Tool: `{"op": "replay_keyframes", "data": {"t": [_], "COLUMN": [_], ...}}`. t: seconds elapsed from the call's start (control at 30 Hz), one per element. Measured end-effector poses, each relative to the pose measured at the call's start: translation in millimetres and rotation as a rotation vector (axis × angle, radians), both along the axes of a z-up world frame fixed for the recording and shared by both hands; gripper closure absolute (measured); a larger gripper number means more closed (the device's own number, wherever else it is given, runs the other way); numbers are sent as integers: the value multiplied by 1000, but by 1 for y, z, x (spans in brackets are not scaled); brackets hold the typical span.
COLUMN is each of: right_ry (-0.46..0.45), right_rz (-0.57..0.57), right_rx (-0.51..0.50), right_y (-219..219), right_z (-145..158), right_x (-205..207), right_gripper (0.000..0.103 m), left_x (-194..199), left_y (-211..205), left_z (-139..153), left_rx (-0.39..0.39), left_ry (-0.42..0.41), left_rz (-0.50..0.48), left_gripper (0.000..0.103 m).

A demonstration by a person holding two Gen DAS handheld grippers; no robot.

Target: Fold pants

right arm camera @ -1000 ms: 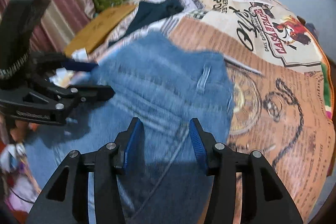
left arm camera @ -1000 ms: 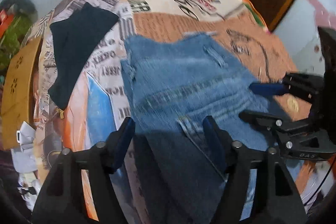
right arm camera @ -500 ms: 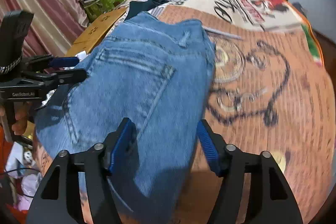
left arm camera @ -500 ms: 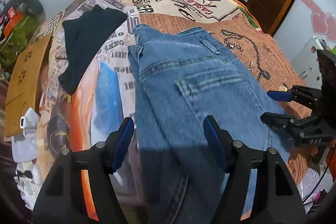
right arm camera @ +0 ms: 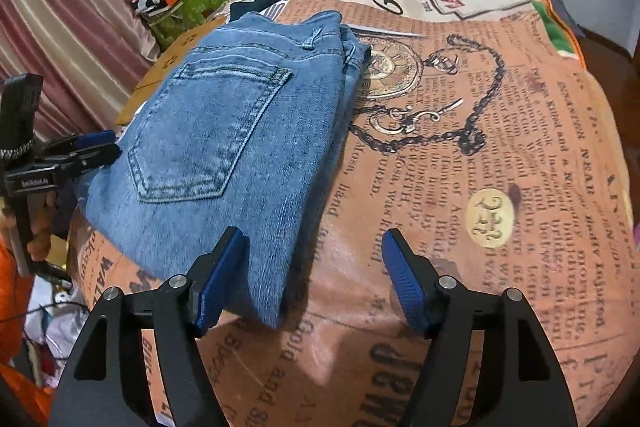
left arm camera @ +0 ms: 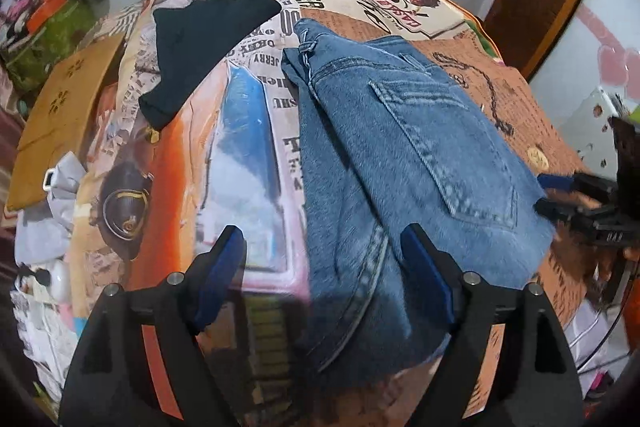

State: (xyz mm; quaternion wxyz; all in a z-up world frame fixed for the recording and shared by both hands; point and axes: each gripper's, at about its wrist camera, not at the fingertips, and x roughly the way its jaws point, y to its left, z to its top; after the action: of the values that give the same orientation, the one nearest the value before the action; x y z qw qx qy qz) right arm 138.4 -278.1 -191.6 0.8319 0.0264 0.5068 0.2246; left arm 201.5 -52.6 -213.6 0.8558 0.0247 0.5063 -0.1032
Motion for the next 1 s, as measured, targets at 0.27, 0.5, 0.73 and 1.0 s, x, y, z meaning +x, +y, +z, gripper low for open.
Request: {"op": "replay_keyframes", "data": {"t": [0.27,0.5,0.73,1.0], "right_ry": [-40,-75,-26,153], "right_rz": [-12,-63,-34,-33], "right_rx": [-99,-13,93,223], "right_y": [-16,-21,5,12], "right_z": [12,32,20,-27], "right_x": [9,38,73,114], "right_gripper": [34,32,26,26], "left_x": [-2,31,89,131], "left_y": [21,11,-7,-10], "left_z": [16,54,33,-19], "left_rx": [-3,-12,-58,-194], "left_ry": [-24,-102,-10,200], "left_rz": [27,19,20,19], "left_gripper": [21,13,9,9]}}
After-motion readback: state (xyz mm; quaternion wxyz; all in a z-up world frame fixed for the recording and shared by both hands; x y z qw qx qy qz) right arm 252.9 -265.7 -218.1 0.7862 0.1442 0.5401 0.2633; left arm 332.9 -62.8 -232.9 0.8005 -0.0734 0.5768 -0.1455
